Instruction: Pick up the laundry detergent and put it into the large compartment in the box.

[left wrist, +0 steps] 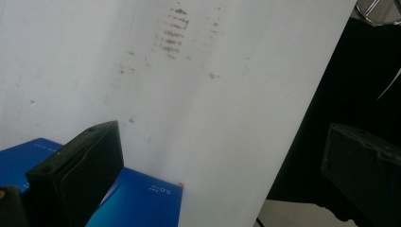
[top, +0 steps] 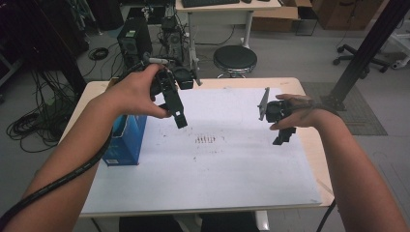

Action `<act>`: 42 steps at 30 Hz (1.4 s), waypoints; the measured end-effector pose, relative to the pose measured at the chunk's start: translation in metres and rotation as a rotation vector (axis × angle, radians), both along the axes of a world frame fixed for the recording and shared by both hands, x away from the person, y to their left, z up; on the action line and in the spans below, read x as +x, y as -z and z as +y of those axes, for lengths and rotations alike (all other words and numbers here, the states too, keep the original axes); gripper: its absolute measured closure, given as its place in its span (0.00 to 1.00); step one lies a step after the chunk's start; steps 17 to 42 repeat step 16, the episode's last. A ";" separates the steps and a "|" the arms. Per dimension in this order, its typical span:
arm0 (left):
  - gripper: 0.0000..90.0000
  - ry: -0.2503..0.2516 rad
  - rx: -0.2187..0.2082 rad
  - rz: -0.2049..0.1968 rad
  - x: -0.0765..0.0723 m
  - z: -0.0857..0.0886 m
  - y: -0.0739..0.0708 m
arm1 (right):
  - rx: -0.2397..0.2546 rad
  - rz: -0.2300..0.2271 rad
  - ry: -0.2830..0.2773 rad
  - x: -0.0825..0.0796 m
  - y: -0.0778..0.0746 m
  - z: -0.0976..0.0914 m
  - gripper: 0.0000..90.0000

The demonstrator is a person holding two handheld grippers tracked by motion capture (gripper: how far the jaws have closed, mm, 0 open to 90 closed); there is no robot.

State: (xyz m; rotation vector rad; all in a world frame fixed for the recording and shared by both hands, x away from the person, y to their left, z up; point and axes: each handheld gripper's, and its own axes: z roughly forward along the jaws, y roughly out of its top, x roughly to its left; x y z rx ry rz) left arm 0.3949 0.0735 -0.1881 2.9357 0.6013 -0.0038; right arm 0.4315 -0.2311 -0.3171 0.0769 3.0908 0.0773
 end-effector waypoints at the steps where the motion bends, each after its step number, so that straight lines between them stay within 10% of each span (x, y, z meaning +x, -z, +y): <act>1: 0.00 0.000 -0.003 0.000 0.000 0.000 0.000 | -0.001 -0.001 -0.004 0.000 0.000 0.001 0.07; 42: 0.00 -0.009 -0.029 0.000 0.000 0.002 -0.001 | 0.013 -0.016 0.010 -0.002 -0.005 0.001 0.06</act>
